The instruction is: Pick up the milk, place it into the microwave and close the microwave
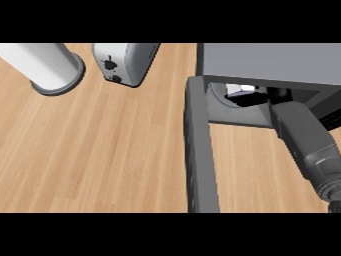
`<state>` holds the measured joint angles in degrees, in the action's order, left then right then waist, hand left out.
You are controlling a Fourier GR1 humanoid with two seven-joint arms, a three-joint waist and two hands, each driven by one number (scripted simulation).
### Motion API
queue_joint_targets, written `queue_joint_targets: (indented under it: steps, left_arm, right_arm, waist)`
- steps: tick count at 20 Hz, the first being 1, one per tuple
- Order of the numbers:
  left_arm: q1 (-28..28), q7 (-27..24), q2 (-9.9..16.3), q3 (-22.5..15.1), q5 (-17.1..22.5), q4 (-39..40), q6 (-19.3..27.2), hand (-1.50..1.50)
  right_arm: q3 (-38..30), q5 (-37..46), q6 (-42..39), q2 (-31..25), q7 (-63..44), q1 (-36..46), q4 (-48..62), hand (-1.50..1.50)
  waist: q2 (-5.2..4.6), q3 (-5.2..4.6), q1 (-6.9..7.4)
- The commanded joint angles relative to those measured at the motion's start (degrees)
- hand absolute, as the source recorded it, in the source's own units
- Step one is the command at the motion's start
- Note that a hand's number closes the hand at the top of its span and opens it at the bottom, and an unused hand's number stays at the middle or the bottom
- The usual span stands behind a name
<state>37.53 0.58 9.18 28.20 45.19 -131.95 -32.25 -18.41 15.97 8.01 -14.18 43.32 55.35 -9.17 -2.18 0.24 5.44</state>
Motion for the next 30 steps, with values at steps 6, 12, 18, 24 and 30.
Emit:
queue_joint_targets:
  steps: [6,12,18,24,30]
  left_arm:
    - [-1.6,1.6,2.4,0.6,2.8,-2.1,1.5,-1.5]
    - [-4.9,0.9,3.5,-0.3,2.4,1.1,0.5,-1.5]
    - [-6.2,1.3,3.7,-0.6,1.9,1.2,1.4,-1.5]
    - [-6.5,1.7,4.6,-0.7,2.4,1.4,0.5,-1.5]
    - [-8.3,2.4,5.9,0.1,0.7,1.0,2.0,-1.5]
  right_arm:
    - [0.3,1.9,8.2,-3.4,-3.4,2.9,1.9,1.5]
    - [-0.2,1.9,10.5,-5.7,-3.5,3.5,2.1,1.5]
    - [-1.3,1.1,10.4,-7.6,-5.3,5.4,2.6,1.5]
    - [-1.6,1.0,11.7,-7.7,-6.0,6.0,2.6,1.5]
    - [-1.9,0.8,12.0,-8.3,-5.4,5.5,2.2,1.5]
  waist:
    - [-1.16,0.18,2.4]
    - [-2.39,0.19,3.11]
    - [-2.94,0.26,4.06]
    - [-2.96,0.22,5.66]
    - [-4.0,0.46,6.0]
